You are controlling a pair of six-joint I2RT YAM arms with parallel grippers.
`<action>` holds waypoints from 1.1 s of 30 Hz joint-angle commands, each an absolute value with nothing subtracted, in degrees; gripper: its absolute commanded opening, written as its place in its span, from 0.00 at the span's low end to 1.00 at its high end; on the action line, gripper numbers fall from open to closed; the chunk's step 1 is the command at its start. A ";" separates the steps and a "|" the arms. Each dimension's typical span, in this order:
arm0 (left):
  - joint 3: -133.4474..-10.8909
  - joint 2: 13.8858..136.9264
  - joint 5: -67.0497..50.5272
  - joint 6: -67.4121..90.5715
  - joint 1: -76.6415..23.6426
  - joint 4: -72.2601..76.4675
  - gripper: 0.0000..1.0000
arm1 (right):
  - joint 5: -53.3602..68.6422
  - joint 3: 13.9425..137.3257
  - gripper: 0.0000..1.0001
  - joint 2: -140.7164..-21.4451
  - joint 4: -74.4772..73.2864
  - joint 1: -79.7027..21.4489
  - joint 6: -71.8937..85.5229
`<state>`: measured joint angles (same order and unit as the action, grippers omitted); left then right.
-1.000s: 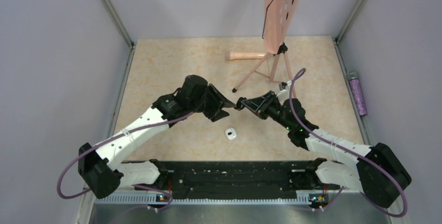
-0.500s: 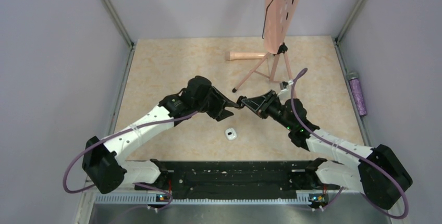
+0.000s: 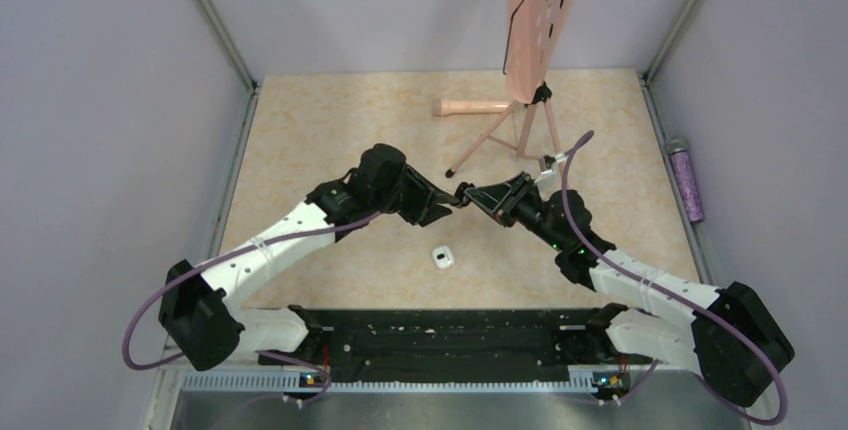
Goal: Insert the wireless bluetooth earbuds into the charging case
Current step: Adjust the left earbud in the left side groove of the charging case.
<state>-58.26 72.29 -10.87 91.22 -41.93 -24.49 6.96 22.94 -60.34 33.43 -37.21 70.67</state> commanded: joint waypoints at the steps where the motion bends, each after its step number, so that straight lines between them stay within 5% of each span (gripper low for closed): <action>1: -58.00 73.02 -9.99 91.65 -41.48 -21.40 0.37 | 6.86 24.92 0.00 -58.89 36.04 -37.18 70.56; 33: -61.94 76.27 -13.09 84.71 -40.96 -22.54 0.21 | 11.73 26.76 0.00 -60.66 34.93 -37.18 69.46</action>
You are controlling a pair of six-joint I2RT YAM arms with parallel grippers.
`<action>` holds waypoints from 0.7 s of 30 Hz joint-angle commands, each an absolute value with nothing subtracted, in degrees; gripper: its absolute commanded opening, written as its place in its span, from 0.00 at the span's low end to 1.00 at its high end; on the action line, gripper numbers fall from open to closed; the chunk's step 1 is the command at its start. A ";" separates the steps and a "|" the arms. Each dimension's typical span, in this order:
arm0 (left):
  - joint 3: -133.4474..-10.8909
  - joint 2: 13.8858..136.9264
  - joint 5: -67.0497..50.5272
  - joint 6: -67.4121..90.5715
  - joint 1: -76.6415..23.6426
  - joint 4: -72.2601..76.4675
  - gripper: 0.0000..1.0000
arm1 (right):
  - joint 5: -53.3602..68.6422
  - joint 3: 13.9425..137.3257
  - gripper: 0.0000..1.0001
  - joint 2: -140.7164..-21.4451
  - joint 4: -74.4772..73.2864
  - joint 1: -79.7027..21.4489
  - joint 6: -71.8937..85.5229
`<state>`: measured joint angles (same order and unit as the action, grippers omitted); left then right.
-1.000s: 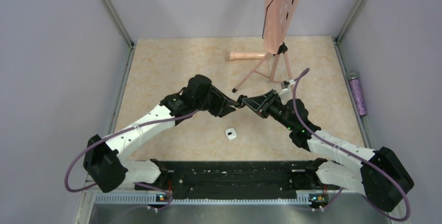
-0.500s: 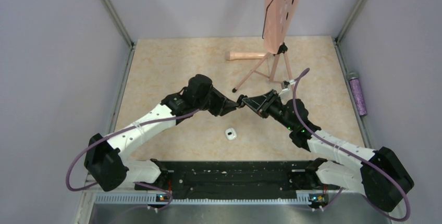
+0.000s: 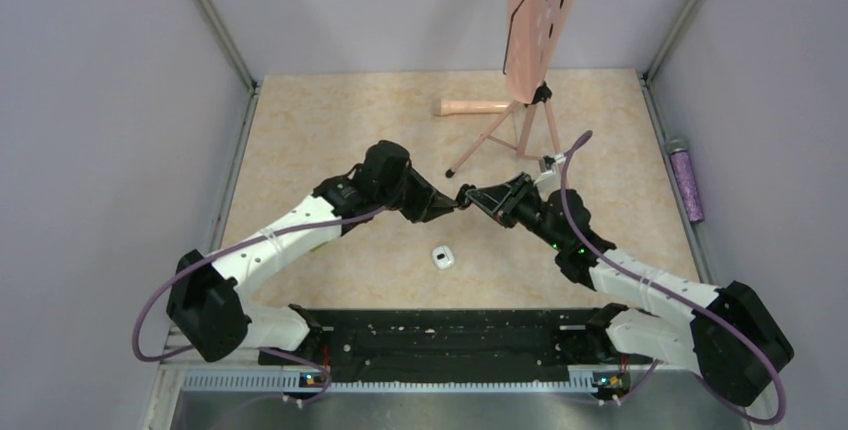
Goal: Insert the wireless bluetooth earbuds into the charging case
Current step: Adjust the left earbud in the left side groove of the charging case.
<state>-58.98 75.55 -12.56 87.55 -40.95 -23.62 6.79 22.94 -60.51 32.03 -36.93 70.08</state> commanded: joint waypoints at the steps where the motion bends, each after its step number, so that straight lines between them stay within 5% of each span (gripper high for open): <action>1: -62.39 76.57 -13.22 84.07 -40.96 -22.89 0.21 | 12.28 27.05 0.00 -60.84 34.70 -37.18 69.35; 21: -68.19 78.98 -14.62 73.44 -40.96 -29.98 0.21 | 21.35 30.92 0.00 -64.28 32.95 -36.52 67.24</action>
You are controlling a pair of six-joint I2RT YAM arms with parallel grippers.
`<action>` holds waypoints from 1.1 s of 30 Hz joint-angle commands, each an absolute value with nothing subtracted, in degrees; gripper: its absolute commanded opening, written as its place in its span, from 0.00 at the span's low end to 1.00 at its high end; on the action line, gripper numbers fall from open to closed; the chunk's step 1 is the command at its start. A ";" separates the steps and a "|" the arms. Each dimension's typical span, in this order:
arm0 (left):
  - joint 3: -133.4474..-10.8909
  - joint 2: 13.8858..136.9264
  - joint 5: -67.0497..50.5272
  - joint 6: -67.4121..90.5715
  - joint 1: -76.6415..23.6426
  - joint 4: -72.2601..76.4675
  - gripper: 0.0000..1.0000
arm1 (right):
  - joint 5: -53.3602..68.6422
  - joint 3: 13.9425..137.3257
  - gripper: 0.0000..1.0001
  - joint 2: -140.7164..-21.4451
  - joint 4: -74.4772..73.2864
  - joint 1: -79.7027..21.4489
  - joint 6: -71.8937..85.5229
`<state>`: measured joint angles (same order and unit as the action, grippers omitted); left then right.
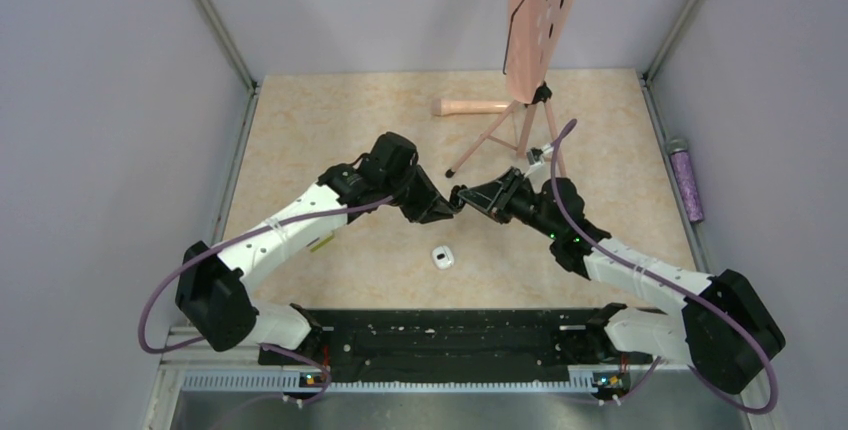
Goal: Insert the wireless bluetooth earbuds into the charging case
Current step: Adjust the left earbud in the left side groove of the charging case.
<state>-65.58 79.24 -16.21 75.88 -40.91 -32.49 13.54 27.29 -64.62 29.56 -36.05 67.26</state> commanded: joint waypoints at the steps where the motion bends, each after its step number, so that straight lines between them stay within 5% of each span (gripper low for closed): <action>1: -68.32 78.83 -14.35 73.13 -40.89 -30.56 0.21 | 21.81 30.98 0.00 -64.38 32.96 -36.41 67.08; 12: -69.22 77.14 -11.11 69.38 -40.44 -33.32 0.31 | 24.33 31.40 0.00 -64.02 32.35 -36.23 66.44; 33: -71.03 77.75 -10.47 65.92 -39.69 -35.21 0.27 | 27.02 31.00 0.00 -65.21 34.09 -36.24 66.58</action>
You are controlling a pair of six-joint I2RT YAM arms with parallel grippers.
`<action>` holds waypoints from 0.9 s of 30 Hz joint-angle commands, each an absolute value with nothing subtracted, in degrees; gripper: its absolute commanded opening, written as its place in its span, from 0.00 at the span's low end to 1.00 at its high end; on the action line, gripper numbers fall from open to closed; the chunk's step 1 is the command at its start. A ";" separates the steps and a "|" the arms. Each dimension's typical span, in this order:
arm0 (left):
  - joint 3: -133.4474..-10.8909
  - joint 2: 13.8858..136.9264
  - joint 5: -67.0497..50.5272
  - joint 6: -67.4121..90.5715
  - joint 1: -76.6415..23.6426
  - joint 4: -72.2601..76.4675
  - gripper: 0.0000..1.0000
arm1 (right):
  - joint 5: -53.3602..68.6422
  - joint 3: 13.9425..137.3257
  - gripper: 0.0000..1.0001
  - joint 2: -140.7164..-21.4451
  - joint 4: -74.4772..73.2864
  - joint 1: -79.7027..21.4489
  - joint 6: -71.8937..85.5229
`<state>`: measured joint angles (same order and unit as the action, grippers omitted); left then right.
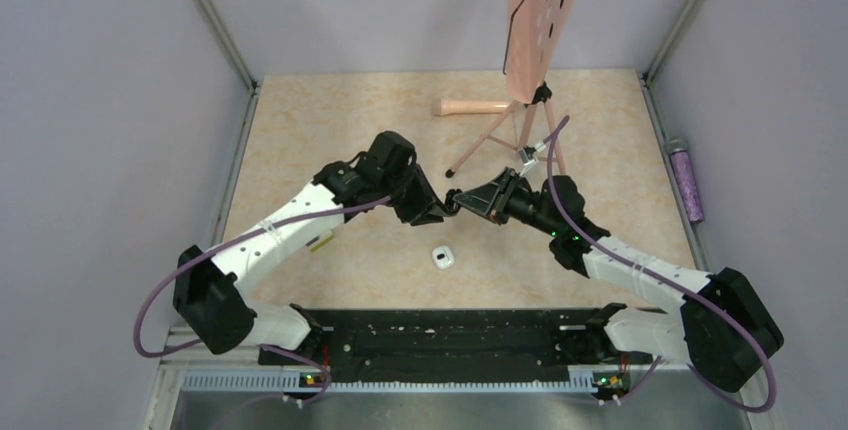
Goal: Insert the wireless bluetooth earbuds into the charging case
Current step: Adjust the left earbud in the left side groove of the charging case.
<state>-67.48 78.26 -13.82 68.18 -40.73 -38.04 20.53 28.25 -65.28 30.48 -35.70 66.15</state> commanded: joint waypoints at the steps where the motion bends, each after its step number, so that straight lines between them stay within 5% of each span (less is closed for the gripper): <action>1: -71.29 77.81 -10.46 65.39 -39.65 -35.50 0.27 | 27.33 31.02 0.00 -65.17 34.09 -36.22 66.48; 27: -74.32 78.39 -13.44 51.35 -39.38 -39.16 0.20 | 36.47 32.67 0.00 -69.86 32.03 -34.66 69.32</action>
<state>-70.61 78.28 -13.87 54.00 -39.90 -44.38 30.46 30.20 -69.30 30.89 -34.41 68.47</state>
